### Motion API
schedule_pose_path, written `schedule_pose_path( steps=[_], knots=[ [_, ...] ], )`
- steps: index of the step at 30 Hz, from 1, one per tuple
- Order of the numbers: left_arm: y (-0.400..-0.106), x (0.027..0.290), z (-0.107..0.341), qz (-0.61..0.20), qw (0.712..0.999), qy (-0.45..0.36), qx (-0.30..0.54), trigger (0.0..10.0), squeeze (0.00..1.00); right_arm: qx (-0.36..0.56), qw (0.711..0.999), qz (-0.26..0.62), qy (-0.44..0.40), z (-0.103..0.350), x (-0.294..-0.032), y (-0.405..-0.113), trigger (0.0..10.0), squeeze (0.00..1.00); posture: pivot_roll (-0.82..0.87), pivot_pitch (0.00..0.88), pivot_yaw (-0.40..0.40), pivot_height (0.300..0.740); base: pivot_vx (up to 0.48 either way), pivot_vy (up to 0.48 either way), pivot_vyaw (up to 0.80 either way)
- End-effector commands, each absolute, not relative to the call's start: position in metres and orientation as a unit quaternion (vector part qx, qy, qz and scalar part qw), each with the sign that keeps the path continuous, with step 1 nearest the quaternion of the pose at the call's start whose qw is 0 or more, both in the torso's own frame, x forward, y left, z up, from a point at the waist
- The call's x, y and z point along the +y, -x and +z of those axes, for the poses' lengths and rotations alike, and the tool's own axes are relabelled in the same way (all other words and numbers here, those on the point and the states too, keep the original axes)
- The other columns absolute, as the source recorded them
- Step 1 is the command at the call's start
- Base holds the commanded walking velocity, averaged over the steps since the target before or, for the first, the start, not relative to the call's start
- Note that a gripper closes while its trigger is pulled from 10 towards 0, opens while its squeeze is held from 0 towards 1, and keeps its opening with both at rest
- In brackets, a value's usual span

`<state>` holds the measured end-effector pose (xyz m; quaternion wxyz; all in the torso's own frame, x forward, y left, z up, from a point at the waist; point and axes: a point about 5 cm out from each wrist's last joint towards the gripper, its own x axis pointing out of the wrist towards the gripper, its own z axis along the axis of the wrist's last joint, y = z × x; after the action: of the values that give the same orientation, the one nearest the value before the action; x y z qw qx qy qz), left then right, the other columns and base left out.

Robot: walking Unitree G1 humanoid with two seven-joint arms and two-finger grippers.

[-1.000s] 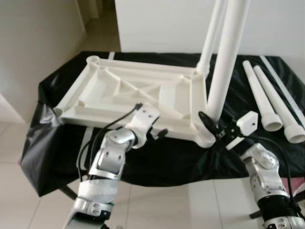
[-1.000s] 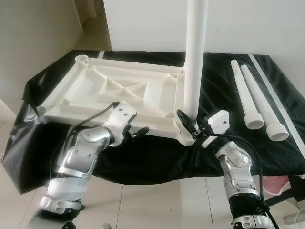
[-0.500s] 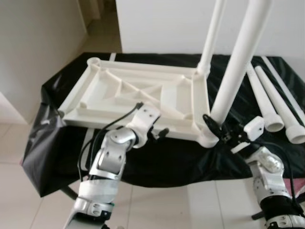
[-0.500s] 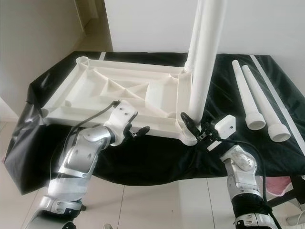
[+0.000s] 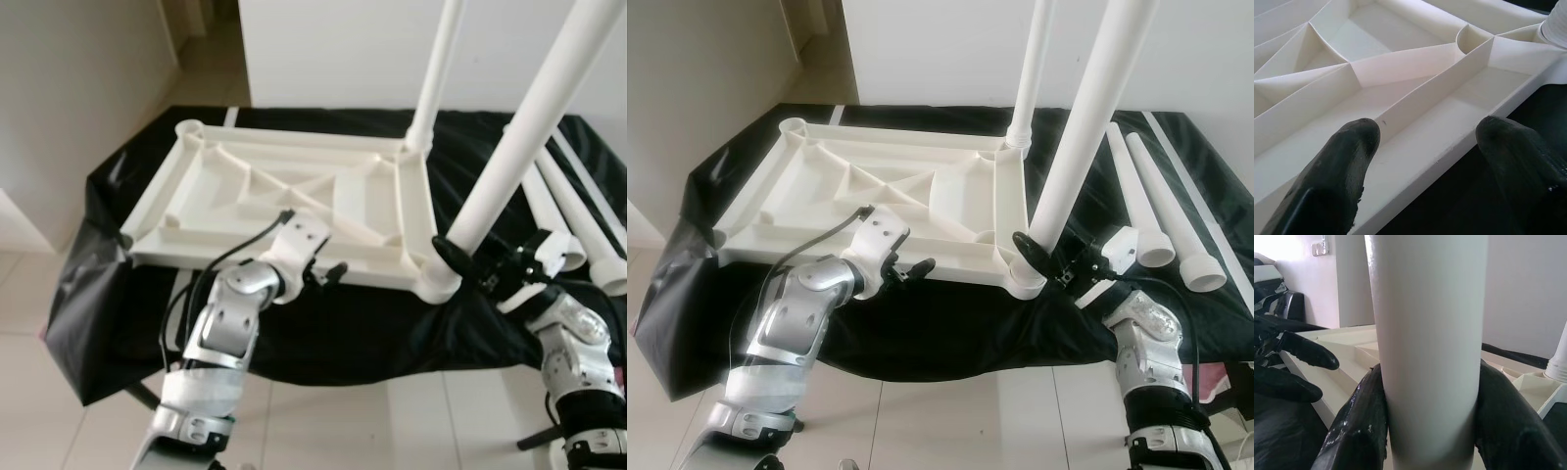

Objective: Building children table

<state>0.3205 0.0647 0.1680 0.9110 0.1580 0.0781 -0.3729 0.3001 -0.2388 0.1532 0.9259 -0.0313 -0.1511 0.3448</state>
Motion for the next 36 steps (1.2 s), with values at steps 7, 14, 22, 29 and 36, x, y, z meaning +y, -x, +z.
schedule_pose_path(
  steps=[7,14,22,29,36],
  knots=[
    [-0.321,0.069,0.169,-0.317,0.933,-0.158,0.071,10.0,0.00,-0.074,0.942,0.322,-0.057,0.129,-0.247,-0.303,10.0,0.00,0.01,0.076,0.030,0.740,0.000,0.000,0.00],
    [-0.320,0.069,0.169,-0.314,0.934,-0.155,0.073,10.0,0.00,-0.068,0.942,0.321,-0.069,0.127,-0.244,-0.304,10.0,0.00,0.01,0.077,0.027,0.740,0.000,0.000,0.00],
    [-0.320,0.070,0.169,-0.312,0.935,-0.154,0.072,10.0,0.00,-0.162,0.942,0.295,0.016,0.150,-0.239,-0.302,10.0,0.00,0.01,0.076,0.025,0.740,0.000,0.000,0.00],
    [-0.320,0.069,0.169,-0.311,0.935,-0.153,0.072,10.0,0.00,-0.217,0.938,0.262,0.062,0.173,-0.233,-0.301,10.0,0.00,0.01,0.076,0.023,0.740,0.000,0.000,0.00],
    [-0.320,0.066,0.169,-0.313,0.935,-0.152,0.071,10.0,0.00,-0.286,0.915,0.244,0.145,0.203,-0.213,-0.291,10.0,0.00,0.00,0.073,0.023,0.740,0.000,0.000,0.00]
  ],
)
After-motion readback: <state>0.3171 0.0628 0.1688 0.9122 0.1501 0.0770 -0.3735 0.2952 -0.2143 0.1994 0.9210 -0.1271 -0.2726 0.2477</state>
